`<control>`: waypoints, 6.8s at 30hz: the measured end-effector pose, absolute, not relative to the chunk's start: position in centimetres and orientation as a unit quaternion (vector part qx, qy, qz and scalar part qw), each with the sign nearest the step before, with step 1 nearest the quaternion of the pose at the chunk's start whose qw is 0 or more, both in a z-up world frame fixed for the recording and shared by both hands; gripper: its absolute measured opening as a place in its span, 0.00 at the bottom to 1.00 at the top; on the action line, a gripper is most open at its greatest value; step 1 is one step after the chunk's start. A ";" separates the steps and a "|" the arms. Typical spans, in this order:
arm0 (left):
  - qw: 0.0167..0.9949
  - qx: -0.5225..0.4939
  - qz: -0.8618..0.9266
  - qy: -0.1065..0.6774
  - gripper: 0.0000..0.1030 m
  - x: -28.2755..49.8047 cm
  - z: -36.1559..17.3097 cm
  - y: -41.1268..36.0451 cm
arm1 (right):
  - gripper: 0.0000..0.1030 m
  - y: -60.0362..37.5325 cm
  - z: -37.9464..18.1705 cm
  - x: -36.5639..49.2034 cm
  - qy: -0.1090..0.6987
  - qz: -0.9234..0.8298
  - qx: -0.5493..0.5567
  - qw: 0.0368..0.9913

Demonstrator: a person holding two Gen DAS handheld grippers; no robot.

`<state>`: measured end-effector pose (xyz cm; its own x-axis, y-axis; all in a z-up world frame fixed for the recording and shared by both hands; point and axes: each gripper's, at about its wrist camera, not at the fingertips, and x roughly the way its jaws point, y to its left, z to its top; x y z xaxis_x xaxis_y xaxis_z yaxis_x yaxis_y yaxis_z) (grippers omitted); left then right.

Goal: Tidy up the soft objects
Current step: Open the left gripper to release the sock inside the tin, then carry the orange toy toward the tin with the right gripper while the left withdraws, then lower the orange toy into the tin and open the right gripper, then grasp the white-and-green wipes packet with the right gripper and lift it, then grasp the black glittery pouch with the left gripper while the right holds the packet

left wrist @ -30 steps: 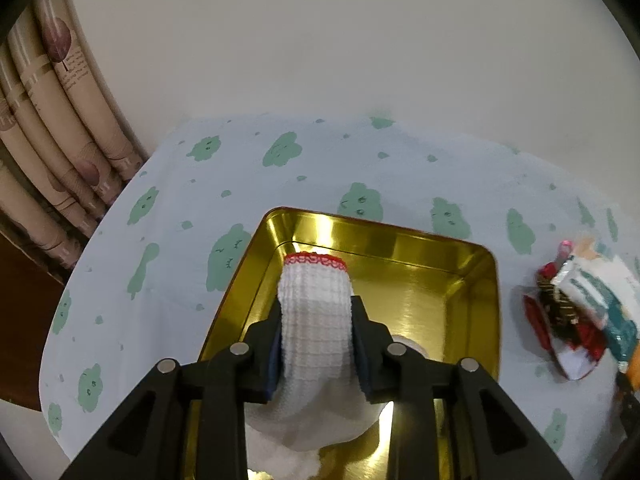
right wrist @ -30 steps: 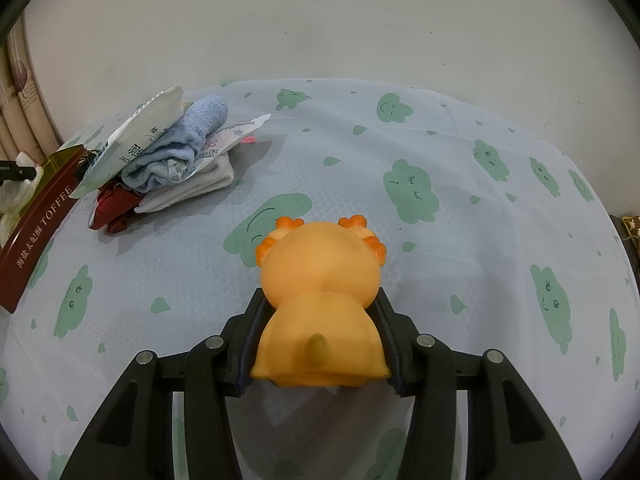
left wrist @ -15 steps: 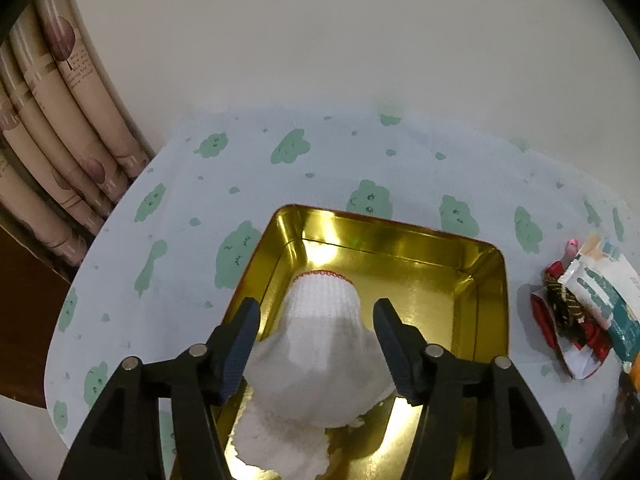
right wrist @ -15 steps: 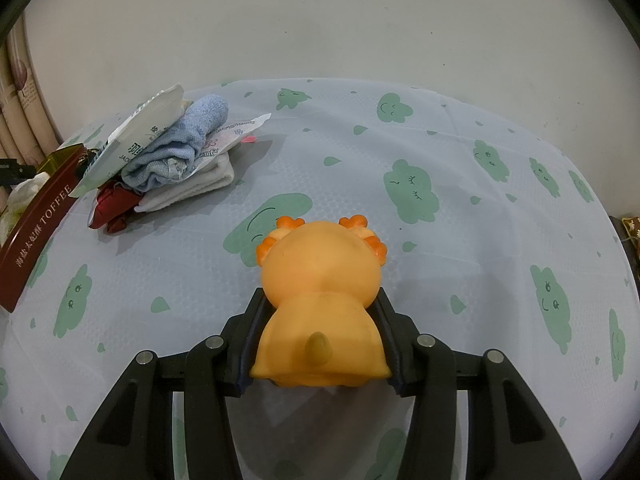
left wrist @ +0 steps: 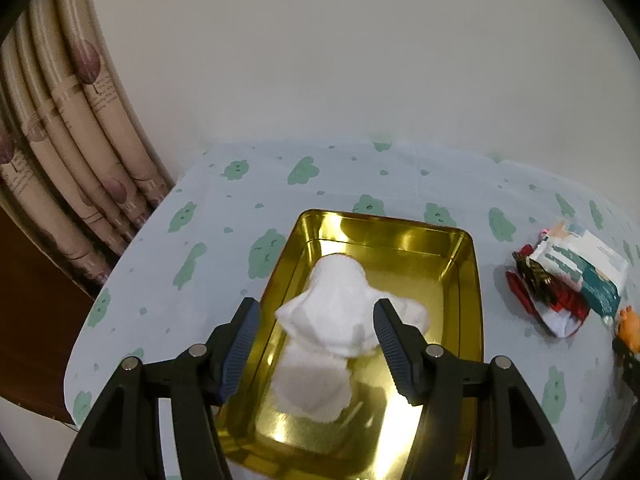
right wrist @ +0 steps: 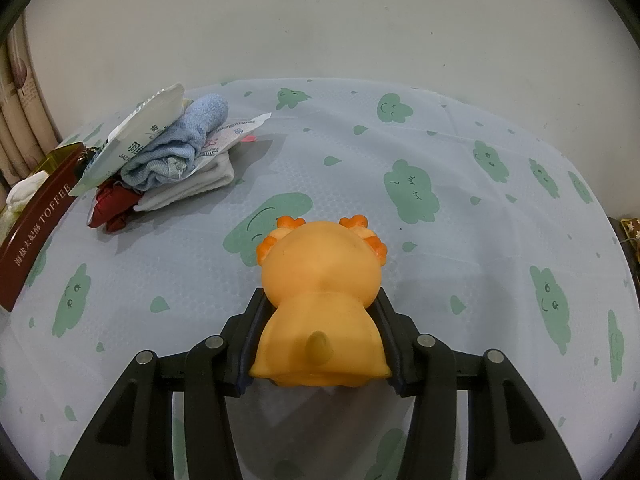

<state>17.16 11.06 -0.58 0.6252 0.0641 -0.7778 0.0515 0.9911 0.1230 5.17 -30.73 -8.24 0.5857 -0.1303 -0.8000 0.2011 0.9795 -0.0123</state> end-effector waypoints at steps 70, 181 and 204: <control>0.906 -0.053 0.135 0.397 0.59 12.6 -2.7 23.7 | 0.42 3.2 -5.6 18.3 0.454 0.161 -0.101 0.870; 0.911 0.037 -0.103 0.398 0.59 11.6 -0.1 8.2 | 0.65 -33.6 -2.9 6.3 0.405 -0.186 0.008 0.895; 0.847 0.070 -0.172 0.498 0.59 20.5 -6.8 -7.5 | 0.66 -33.8 -7.4 6.6 0.441 -0.159 0.023 0.883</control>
